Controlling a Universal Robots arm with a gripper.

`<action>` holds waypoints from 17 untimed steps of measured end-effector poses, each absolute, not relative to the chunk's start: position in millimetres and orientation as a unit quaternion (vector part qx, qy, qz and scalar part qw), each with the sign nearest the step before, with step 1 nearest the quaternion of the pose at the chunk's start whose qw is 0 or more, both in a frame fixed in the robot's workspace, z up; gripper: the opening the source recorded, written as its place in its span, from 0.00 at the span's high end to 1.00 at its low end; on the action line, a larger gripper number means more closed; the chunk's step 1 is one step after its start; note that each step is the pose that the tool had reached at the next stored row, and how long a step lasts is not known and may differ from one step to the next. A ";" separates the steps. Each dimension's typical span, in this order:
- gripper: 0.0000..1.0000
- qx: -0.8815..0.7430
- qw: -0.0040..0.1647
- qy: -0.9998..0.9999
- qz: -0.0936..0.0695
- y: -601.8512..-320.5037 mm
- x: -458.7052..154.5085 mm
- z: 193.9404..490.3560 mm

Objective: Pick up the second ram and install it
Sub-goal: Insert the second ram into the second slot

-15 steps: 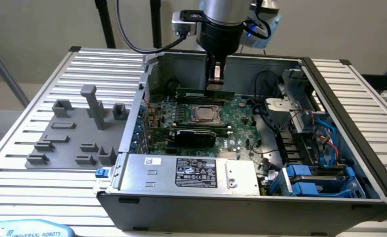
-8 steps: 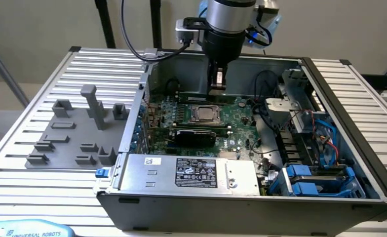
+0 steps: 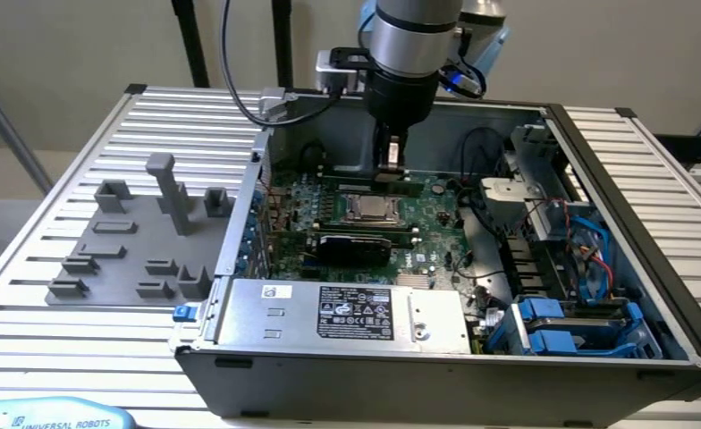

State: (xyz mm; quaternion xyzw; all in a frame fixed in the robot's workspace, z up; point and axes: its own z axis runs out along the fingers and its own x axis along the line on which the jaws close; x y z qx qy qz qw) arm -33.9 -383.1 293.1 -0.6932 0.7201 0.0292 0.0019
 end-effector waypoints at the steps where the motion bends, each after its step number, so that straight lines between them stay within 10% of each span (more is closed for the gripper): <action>1: 0.87 -0.693 0.002 0.720 0.029 -383.1 -34.6 291.2; 17: 0.87 -0.693 0.006 0.720 0.025 -383.0 -39.6 262.1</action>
